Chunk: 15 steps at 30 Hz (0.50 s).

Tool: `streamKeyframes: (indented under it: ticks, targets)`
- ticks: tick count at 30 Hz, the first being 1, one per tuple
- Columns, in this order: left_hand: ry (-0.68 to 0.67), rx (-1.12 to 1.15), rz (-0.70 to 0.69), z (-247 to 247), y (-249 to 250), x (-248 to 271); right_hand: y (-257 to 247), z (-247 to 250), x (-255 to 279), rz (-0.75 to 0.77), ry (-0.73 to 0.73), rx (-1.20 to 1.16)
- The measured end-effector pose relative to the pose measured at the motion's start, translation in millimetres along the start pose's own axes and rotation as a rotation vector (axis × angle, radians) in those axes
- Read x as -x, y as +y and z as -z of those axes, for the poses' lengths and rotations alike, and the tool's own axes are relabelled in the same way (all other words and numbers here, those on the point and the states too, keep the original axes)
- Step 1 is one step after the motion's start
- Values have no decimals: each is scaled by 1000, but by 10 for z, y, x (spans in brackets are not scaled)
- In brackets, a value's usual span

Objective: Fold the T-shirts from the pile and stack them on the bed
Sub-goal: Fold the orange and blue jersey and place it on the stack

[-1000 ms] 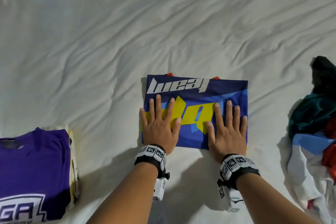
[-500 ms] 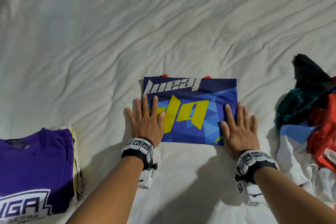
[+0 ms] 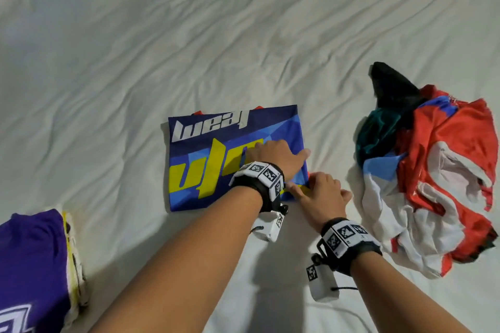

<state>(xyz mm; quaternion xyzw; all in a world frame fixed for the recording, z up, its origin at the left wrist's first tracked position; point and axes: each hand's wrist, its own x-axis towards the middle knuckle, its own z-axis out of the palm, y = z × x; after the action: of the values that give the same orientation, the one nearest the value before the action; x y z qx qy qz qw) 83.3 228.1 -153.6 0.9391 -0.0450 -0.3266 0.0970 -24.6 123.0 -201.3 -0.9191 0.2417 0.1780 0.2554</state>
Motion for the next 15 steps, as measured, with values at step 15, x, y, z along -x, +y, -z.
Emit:
streamKeyframes:
  ticks: [15]
  targets:
    - [-124,226,10,284,110,-157,-126,129,225,30,104,-729]
